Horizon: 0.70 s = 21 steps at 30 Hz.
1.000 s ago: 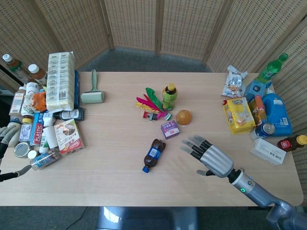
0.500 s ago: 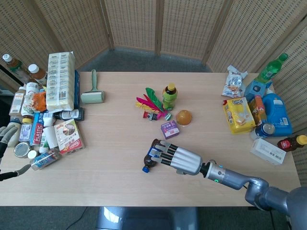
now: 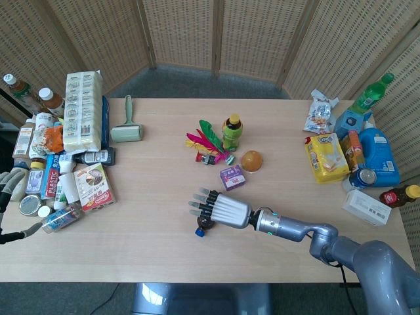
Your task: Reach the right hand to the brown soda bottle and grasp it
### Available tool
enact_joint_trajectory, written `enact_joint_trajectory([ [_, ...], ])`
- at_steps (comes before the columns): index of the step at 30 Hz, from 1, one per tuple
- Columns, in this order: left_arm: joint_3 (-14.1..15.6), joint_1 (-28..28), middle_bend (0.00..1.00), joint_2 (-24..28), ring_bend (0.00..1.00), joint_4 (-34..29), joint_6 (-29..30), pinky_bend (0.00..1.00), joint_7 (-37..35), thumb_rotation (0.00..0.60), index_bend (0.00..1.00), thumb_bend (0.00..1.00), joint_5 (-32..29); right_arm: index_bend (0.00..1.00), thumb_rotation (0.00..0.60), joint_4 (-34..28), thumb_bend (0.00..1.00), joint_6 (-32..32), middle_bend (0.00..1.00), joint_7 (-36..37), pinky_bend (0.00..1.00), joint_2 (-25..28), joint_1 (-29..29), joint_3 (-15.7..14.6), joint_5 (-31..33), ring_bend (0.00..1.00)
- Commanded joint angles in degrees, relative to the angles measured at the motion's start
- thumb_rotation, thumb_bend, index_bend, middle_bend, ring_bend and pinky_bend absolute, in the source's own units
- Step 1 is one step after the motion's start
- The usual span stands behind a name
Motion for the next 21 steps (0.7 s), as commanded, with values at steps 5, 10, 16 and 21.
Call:
enact_joint_trajectory([
  [5, -0.15, -0.02, 0.00, -0.01, 0.00, 0.14, -0.27, 0.00, -0.14, 0.600, 0.00, 0.00, -0.33, 0.00, 0.600, 3.95, 0.07, -2.52, 0.00, -2.87, 0.00, -2.52, 2.65, -1.52, 1.01, 0.00],
  [10, -0.17, -0.13, 0.00, -0.09, 0.00, 0.26, -0.72, 0.00, -0.20, 0.600, 0.00, 0.00, -0.53, 0.00, 0.600, 5.93, 0.07, -3.87, 0.00, -3.38, 0.00, -3.72, 3.62, -2.35, 2.41, 0.00],
  [16, -0.25, -0.17, 0.00, -0.19, 0.00, 0.43, -0.99, 0.00, -0.13, 0.600, 0.00, 0.00, -0.79, 0.00, 0.600, 7.46, 0.10, -5.14, 0.00, -3.33, 0.00, -4.51, 4.69, -4.10, 3.16, 0.00],
  [21, -0.31, -0.26, 0.00, -0.30, 0.00, 0.56, -1.32, 0.00, -0.12, 0.600, 0.00, 0.00, -1.00, 0.00, 0.600, 7.74, 0.11, -6.52, 0.00, -4.04, 0.00, -4.66, 5.50, -6.12, 2.97, 0.00],
])
